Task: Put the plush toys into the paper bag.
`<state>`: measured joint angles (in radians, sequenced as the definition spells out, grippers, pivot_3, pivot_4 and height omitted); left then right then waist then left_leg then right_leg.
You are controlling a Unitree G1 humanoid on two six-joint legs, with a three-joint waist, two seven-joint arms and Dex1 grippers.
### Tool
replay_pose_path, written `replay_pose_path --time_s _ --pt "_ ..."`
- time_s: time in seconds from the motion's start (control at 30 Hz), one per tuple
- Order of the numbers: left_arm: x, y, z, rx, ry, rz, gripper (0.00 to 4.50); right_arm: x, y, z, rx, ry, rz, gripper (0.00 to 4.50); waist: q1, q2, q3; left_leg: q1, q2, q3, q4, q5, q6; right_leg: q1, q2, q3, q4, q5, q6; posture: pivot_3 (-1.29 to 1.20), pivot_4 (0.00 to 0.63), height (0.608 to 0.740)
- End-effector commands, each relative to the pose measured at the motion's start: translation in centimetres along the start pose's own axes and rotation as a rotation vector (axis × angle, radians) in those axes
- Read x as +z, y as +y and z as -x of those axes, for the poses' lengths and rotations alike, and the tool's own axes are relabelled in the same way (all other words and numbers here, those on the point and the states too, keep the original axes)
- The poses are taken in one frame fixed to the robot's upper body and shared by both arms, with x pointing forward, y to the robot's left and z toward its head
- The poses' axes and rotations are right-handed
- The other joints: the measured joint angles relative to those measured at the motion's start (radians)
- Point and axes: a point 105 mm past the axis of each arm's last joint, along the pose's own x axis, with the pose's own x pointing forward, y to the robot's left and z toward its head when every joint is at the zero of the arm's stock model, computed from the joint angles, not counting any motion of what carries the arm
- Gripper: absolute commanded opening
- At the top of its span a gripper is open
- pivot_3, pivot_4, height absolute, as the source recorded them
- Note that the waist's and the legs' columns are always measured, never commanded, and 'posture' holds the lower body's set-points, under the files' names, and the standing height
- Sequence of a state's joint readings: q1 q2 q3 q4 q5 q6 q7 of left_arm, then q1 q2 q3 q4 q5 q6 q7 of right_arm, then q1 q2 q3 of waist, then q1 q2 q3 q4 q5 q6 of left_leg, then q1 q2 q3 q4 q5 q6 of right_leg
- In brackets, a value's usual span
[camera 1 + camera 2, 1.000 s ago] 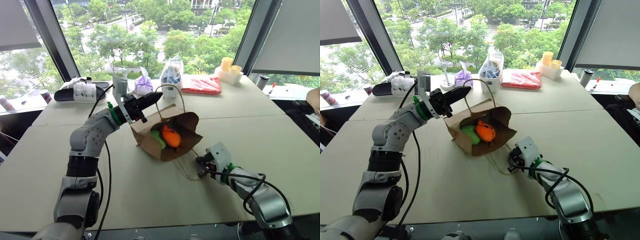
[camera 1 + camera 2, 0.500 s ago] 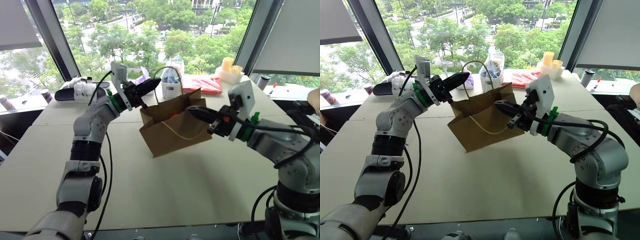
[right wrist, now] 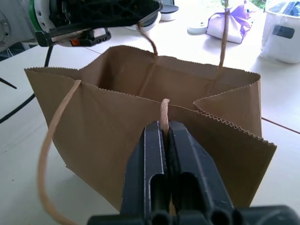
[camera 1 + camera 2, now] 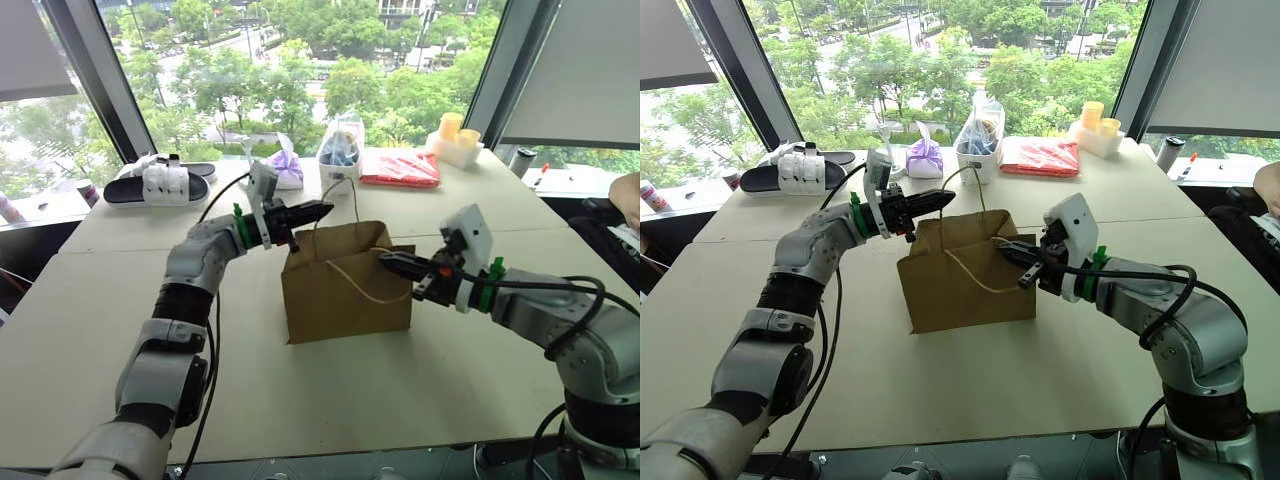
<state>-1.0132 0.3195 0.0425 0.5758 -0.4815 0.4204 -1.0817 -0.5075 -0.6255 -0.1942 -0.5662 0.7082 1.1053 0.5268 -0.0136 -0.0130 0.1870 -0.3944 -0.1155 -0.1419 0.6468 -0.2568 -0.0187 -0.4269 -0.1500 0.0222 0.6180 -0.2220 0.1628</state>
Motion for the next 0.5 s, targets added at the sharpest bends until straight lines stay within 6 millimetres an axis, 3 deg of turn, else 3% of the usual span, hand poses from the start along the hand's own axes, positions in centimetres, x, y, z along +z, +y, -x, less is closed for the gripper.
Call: replay_pose_path --time_s 0.03,0.2,0.37,0.5 --pt "1.1 0.2 1.3 -0.002 0.008 -0.034 1.90 2.3 0.2 1.1 -0.013 -0.060 0.081 2.00 -0.001 0.000 0.000 0.000 0.000 0.000 0.000 0.000 0.000 0.000 0.000 0.000 0.000 0.000 0.000 0.00 0.150 0.740" --pt "2.4 0.6 3.4 0.028 0.020 -0.064 4.45 4.0 0.4 2.3 -0.004 -0.073 0.135 4.50 0.001 0.000 0.000 0.000 0.000 0.000 0.000 0.000 0.000 0.000 0.000 0.000 0.000 0.000 0.000 0.00 0.150 0.740" --pt "4.4 1.0 6.2 0.076 -0.013 -0.033 4.45 7.0 -0.3 3.9 -0.029 -0.133 0.186 4.50 0.000 0.000 0.000 0.000 0.000 -0.001 0.000 0.000 0.001 0.000 0.000 0.000 0.000 0.000 0.000 0.00 0.150 0.740" --pt "3.7 -0.2 8.0 0.022 0.031 0.042 4.45 8.4 -0.9 5.1 -0.047 -0.175 0.173 4.50 0.000 0.000 0.000 0.000 0.001 -0.001 0.000 -0.001 0.001 -0.001 0.000 0.000 0.000 0.000 0.000 0.00 0.150 0.740"
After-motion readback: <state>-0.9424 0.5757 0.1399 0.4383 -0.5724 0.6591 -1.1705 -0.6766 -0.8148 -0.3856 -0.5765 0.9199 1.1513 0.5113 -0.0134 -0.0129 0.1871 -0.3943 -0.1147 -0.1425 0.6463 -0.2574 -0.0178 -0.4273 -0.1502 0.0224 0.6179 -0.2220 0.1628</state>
